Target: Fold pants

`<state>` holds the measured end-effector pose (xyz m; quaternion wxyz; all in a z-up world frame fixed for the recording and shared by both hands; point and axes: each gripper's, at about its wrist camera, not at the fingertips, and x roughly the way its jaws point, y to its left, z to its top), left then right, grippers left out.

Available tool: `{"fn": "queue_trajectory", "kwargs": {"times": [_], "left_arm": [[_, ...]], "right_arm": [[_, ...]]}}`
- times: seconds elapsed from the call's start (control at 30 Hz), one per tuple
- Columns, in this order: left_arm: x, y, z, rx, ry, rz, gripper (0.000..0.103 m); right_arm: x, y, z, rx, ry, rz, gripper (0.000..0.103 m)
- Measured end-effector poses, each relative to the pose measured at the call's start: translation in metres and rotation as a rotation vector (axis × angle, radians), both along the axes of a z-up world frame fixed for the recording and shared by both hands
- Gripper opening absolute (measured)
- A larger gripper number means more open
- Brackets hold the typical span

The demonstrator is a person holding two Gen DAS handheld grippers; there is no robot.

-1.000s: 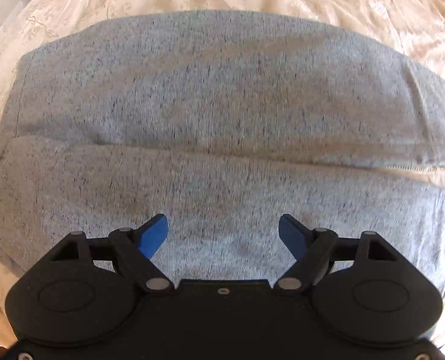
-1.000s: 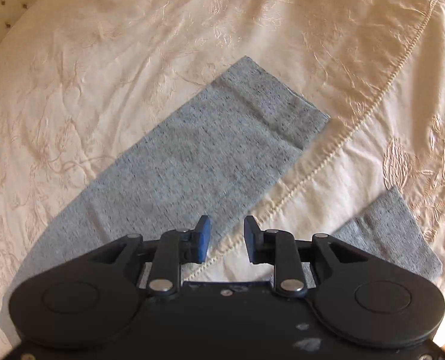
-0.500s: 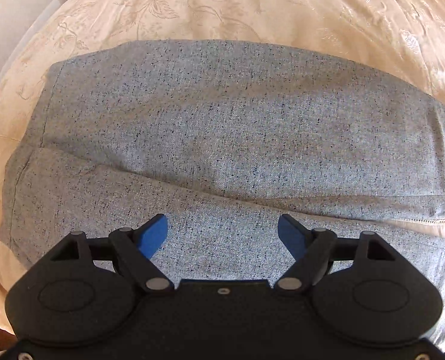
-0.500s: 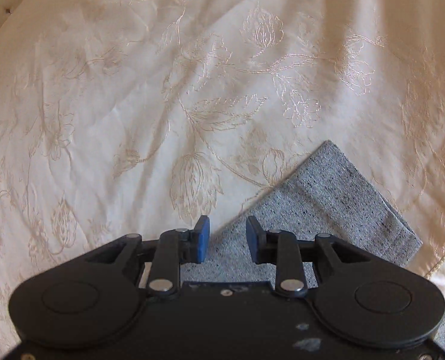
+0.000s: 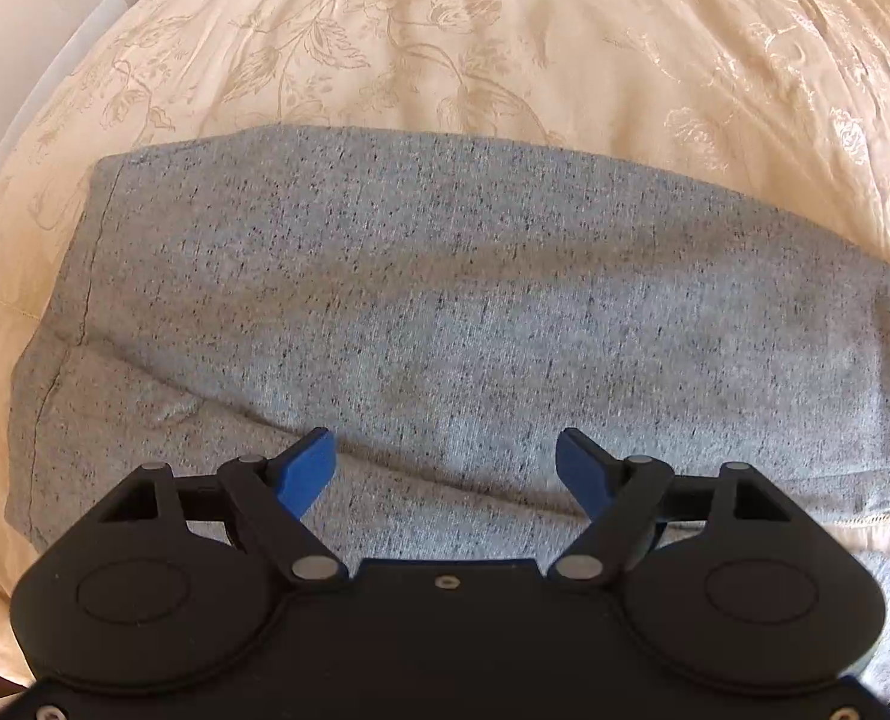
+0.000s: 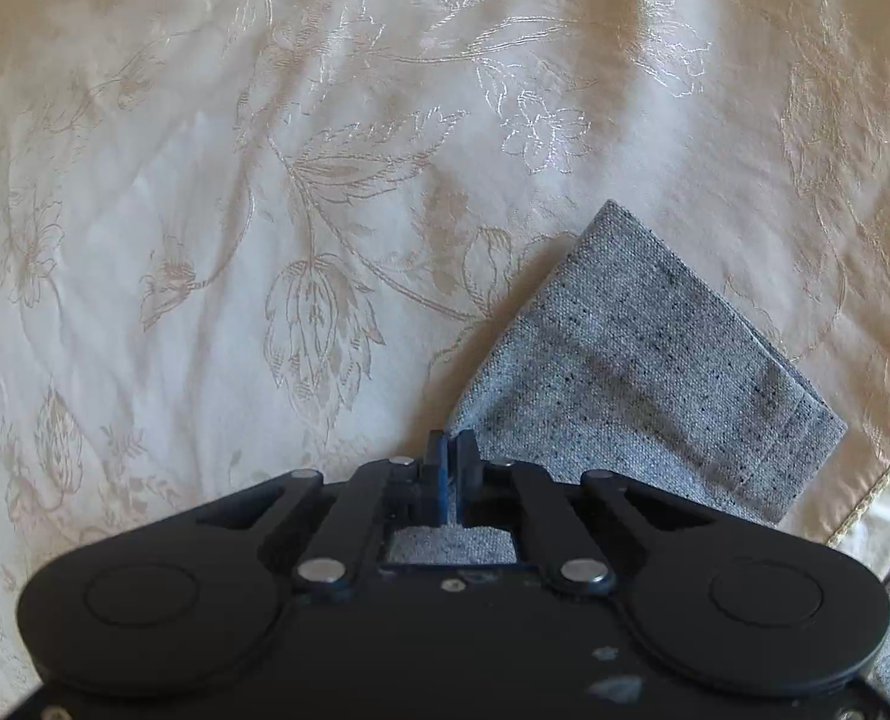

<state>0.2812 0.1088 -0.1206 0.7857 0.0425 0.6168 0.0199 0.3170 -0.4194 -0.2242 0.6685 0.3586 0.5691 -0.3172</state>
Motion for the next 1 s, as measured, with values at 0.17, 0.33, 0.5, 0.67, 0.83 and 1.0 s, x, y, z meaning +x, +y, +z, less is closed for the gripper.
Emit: {"fn": "queue_trajectory", "kwargs": {"times": [0.17,0.33,0.5,0.67,0.83,1.0], "left_arm": [[0.04,-0.003,0.004,-0.035,-0.02,0.016,0.081],[0.091,-0.007,-0.002,-0.117,-0.006,0.064,0.081],[0.138,-0.018,-0.02,-0.148,0.032,0.106,0.082],[0.164,-0.025,-0.057,-0.135,0.144,0.176,0.082],[0.168,-0.036,-0.078,-0.067,0.174,0.18,0.084],[0.157,-0.041,-0.07,-0.049,0.119,0.132,0.046]], "right_arm": [[-0.049,0.005,0.007,0.04,-0.042,-0.007,0.002],[-0.086,0.025,0.007,0.045,-0.071,-0.021,0.002],[-0.117,0.039,0.003,0.047,-0.086,-0.033,0.002],[-0.128,0.049,-0.001,0.042,-0.082,-0.011,0.002],[-0.133,0.056,-0.003,0.032,-0.105,0.051,0.001],[-0.127,0.087,0.049,-0.164,-0.259,0.436,0.022]]}}
